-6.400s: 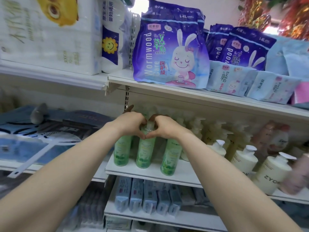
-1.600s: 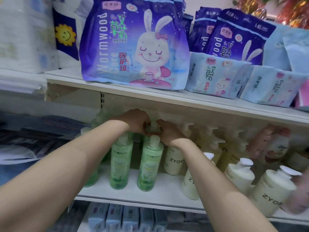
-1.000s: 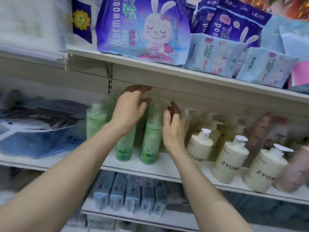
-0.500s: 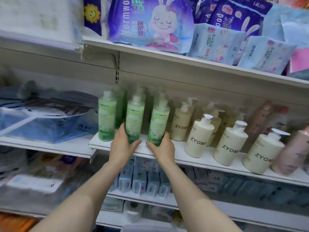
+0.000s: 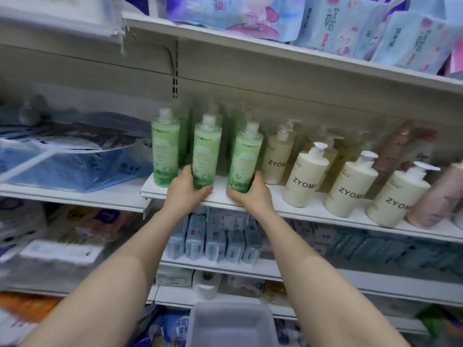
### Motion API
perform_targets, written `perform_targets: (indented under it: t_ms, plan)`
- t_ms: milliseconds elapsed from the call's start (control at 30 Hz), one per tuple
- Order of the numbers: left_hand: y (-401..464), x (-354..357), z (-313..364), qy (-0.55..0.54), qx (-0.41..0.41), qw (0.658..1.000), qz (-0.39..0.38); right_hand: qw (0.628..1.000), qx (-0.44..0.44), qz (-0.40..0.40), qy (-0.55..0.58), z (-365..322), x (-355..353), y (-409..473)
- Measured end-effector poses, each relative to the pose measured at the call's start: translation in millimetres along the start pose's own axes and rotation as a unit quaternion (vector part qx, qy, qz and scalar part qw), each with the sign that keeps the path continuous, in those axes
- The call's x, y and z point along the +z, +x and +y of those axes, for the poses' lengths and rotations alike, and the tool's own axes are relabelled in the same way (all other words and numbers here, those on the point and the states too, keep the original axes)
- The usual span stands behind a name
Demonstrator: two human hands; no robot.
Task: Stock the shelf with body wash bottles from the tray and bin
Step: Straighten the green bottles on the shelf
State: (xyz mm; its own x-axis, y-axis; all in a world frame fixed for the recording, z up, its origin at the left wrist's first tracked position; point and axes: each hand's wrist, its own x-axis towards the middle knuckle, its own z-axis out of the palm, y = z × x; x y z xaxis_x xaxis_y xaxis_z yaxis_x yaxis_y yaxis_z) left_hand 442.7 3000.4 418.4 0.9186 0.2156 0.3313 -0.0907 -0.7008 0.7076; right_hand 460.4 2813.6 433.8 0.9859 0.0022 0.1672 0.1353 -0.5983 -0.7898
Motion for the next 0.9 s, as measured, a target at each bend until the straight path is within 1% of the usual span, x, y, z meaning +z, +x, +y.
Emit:
perform_targets:
  t_ms: [133, 367, 567, 600, 633, 700, 733, 767, 800, 833, 900]
  plan:
    - [-1, -3, -1, -0.018, -0.012, 1.000, 0.005, 1.000, -0.005, -0.012, 0.001, 1, -2, -3]
    - [-1, 1, -2, 0.003, -0.005, 1.000, 0.026, 1.000, -0.002, -0.018, 0.009, 2, -3, -2]
    - [-1, 3, -2, 0.003, -0.005, 0.999, 0.033, 1.000, 0.000, -0.015, 0.025, 2, -3, -2]
    - [-3, 3, -3, 0.002, 0.000, 0.999, 0.036, 0.999, -0.006, -0.001, 0.034, 3, -2, -3]
    - [-7, 3, -4, 0.001, 0.006, 0.999, 0.045, 0.999, -0.015, 0.030, 0.036, 3, 0, -6]
    - [-21, 5, -6, -0.019, 0.027, 0.996, 0.077, 0.990, -0.049, 0.129, 0.017, 6, 6, -16]
    - [-29, 4, -8, -0.036, 0.042, 0.993, 0.100, 0.980, -0.082, 0.179, -0.006, 8, 10, -22]
    - [-36, 3, -9, -0.053, 0.056, 0.989, 0.125, 0.969, -0.120, 0.213, -0.032, 9, 14, -28]
    - [-42, 0, -11, -0.063, 0.065, 0.984, 0.152, 0.960, -0.159, 0.223, -0.053, 8, 18, -32]
    - [-44, -4, -13, -0.061, 0.068, 0.980, 0.178, 0.957, -0.188, 0.211, -0.067, 5, 23, -37]
    - [-42, -13, -18, -0.044, 0.058, 0.972, 0.224, 0.960, -0.216, 0.158, -0.078, -2, 34, -39]
